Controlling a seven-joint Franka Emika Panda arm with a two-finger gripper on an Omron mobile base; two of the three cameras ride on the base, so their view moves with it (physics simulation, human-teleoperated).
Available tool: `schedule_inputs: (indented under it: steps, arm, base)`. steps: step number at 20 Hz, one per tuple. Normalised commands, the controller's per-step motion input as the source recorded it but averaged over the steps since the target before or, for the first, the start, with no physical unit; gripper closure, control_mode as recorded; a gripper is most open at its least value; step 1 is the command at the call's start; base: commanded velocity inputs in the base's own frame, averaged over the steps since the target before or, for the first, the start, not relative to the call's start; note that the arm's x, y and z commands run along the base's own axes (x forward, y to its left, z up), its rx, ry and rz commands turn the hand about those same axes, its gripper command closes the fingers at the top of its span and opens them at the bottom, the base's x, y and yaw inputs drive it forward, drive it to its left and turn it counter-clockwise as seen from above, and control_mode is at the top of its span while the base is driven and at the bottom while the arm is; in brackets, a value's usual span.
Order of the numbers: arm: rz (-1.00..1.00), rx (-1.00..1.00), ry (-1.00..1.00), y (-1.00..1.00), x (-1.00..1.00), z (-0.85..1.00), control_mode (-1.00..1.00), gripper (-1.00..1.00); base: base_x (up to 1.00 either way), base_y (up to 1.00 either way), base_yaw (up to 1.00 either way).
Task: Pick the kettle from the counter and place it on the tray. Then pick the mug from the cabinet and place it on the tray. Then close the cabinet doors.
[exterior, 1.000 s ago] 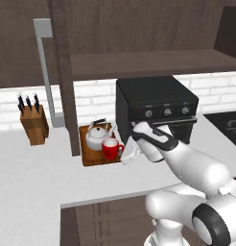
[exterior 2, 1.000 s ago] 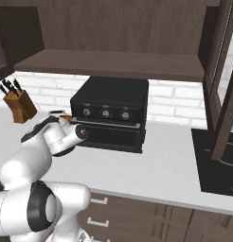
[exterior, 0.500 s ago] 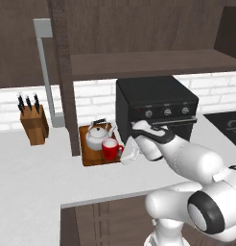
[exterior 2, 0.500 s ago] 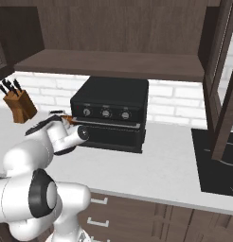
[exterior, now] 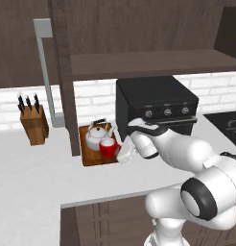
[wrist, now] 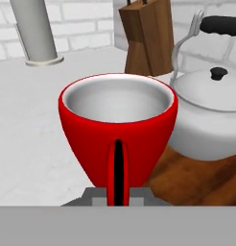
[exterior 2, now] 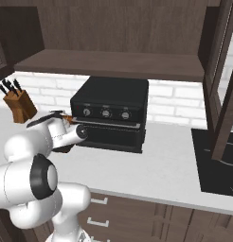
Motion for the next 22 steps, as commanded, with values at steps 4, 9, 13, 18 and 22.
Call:
schedule_inputs:
  steps: [4, 9, 13, 18, 22]
  arm:
    - [0.0, 0.0, 0.01, 0.03, 0.14, -0.12, -1.0, 1.0]
    - [0.0, 0.0, 0.02, 0.01, 0.06, -0.12, -1.0, 1.0]
    - [0.0, 0.0, 0.1, 0.03, 0.0, -0.19, -1.0, 1.0]
    - [0.0, 0.0, 0.1, 0.02, 0.0, -0.21, -1.0, 1.0]
    - [0.0, 0.0, 0.04, 0.0, 0.09, -0.07, -1.0, 1.0]
  base:
    - [0.0, 0.0, 0.0]
    - [0.0, 0.0, 0.0]
    - [0.0, 0.0, 0.0]
    - [0.0, 0.0, 0.0]
    - [0.0, 0.0, 0.0]
